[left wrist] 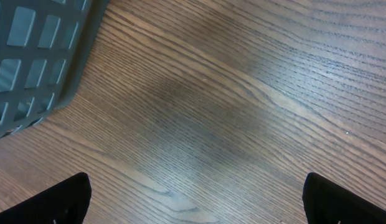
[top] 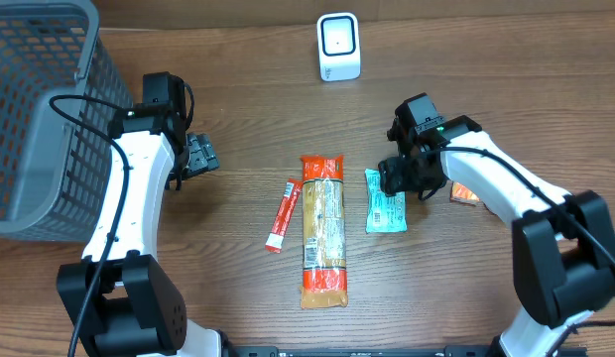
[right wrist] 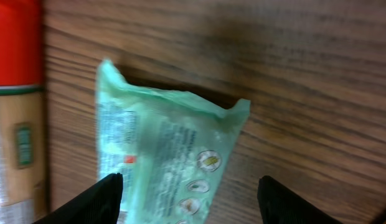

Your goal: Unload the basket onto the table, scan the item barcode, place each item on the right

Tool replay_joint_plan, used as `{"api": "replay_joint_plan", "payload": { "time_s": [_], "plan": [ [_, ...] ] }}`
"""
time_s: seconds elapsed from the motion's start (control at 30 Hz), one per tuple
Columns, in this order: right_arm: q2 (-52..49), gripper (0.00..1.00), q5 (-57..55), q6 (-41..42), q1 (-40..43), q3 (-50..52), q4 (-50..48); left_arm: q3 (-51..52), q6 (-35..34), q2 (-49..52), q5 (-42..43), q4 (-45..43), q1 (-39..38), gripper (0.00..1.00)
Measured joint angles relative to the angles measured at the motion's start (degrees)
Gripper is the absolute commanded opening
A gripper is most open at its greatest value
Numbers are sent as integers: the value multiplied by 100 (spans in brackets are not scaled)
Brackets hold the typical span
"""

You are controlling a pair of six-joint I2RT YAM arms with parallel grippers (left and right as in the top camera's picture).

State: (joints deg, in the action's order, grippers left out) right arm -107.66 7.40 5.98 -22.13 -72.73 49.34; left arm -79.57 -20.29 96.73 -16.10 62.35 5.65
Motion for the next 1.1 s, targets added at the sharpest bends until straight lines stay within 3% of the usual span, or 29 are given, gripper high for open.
{"api": "replay_joint_plan", "payload": {
  "time_s": [0.57,0.67,0.83,1.1],
  "plan": [
    [-127,70,-315,1043,2,0,-11,0,0,0,0,-2,0,100],
    [-127,59,-46,949,2,0,-140,0,0,0,0,-2,0,100],
    [-127,28,243,863,2,0,-243,0,0,0,0,-2,0,100],
    [-127,28,-55,896,2,0,2,0,0,0,0,-2,0,100]
  ]
}}
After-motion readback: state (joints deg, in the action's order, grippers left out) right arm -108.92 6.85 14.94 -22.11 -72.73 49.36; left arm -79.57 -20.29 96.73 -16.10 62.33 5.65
